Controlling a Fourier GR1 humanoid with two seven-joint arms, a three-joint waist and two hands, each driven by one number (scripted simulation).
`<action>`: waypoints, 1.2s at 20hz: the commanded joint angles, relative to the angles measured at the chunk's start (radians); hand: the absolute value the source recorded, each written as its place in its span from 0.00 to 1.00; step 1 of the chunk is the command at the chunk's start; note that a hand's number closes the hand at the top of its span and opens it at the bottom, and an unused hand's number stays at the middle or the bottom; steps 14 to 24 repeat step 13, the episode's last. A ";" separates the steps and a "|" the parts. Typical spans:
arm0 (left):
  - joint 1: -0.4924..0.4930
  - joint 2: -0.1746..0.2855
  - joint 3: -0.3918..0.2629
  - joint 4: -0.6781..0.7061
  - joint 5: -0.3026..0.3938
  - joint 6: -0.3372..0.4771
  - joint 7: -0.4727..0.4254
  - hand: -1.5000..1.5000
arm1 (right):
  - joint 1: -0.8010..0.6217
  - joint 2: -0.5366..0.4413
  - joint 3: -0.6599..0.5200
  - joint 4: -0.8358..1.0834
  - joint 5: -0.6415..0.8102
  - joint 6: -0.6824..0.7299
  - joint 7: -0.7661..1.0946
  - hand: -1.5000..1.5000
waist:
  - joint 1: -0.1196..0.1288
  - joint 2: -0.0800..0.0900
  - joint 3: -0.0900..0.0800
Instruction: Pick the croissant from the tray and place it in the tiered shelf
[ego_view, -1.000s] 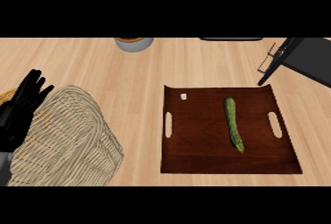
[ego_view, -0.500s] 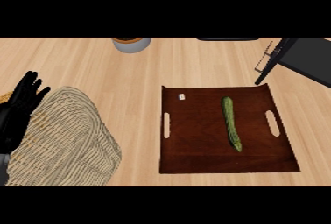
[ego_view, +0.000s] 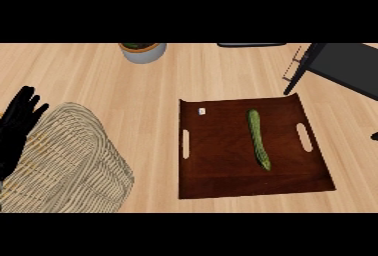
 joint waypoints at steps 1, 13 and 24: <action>0.097 -0.056 -0.045 0.108 -0.005 0.029 0.038 0.50 | 0.039 -0.101 -0.087 -0.029 -0.060 0.080 0.027 0.00 | -0.028 0.017 -0.026; 0.182 -0.015 -0.014 0.081 0.032 0.034 0.028 0.50 | 0.243 -0.461 -0.418 0.005 -0.202 0.512 0.089 0.00 | -0.095 0.003 -0.023; 0.182 -0.015 -0.014 0.081 0.032 0.034 0.028 0.50 | 0.243 -0.461 -0.418 0.005 -0.202 0.512 0.089 0.00 | -0.095 0.003 -0.023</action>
